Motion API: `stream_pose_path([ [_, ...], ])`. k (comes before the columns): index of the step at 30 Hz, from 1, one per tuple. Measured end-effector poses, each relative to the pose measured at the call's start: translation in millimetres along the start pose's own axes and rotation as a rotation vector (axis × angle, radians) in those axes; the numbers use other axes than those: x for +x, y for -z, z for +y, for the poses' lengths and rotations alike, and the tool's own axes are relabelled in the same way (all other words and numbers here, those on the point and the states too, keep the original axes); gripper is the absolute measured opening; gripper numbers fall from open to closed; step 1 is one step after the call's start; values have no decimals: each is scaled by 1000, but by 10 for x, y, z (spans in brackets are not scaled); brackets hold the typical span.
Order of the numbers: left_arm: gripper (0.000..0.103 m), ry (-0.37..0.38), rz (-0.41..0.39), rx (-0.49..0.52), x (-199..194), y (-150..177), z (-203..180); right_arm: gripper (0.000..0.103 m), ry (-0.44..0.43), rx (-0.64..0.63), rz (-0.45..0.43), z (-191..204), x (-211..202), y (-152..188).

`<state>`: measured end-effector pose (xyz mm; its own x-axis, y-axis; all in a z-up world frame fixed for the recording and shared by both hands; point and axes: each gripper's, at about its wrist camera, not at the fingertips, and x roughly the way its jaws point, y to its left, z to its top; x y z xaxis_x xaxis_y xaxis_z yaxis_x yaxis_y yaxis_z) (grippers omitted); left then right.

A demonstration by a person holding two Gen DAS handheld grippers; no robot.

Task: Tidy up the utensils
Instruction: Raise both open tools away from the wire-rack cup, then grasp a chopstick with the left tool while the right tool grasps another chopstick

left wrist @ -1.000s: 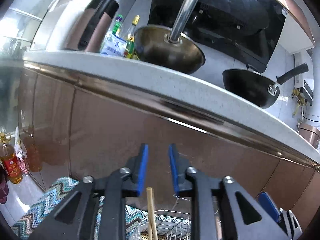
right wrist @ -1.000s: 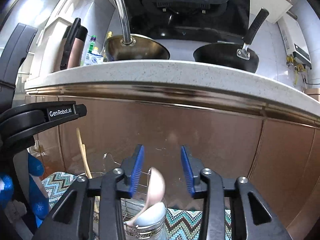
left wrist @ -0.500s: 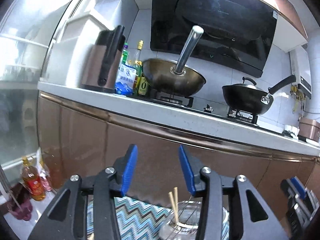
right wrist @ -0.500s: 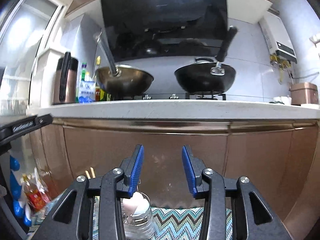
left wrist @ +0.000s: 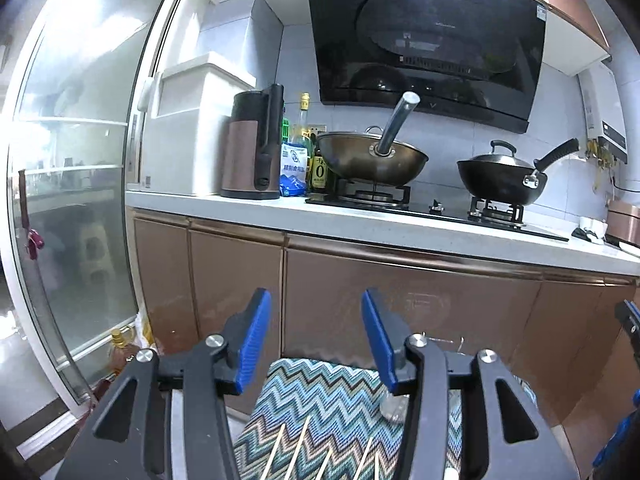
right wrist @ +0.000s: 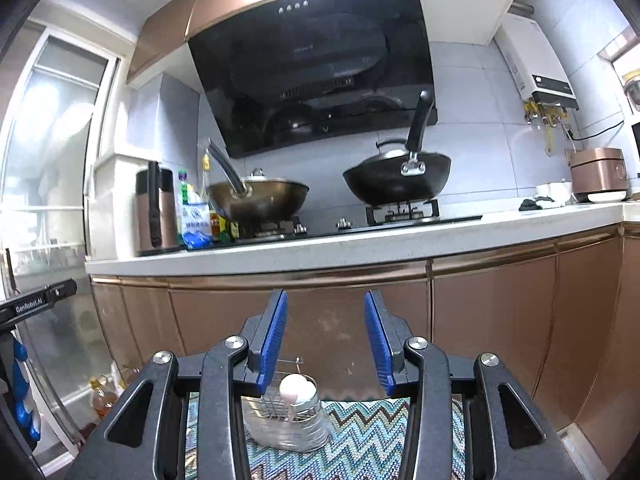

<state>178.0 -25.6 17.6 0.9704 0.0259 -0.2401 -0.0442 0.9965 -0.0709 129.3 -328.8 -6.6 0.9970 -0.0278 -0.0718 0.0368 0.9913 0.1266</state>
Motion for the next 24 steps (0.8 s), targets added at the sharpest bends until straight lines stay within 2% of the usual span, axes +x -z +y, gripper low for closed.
stream_pose_path([
  [15, 45, 89, -2, 53, -708, -94, 184, 40, -8, 22, -57, 94, -792, -252],
  [24, 45, 118, 28, 94, -776, -11, 401, 40, -23, 0, -26, 288, -914, -269],
])
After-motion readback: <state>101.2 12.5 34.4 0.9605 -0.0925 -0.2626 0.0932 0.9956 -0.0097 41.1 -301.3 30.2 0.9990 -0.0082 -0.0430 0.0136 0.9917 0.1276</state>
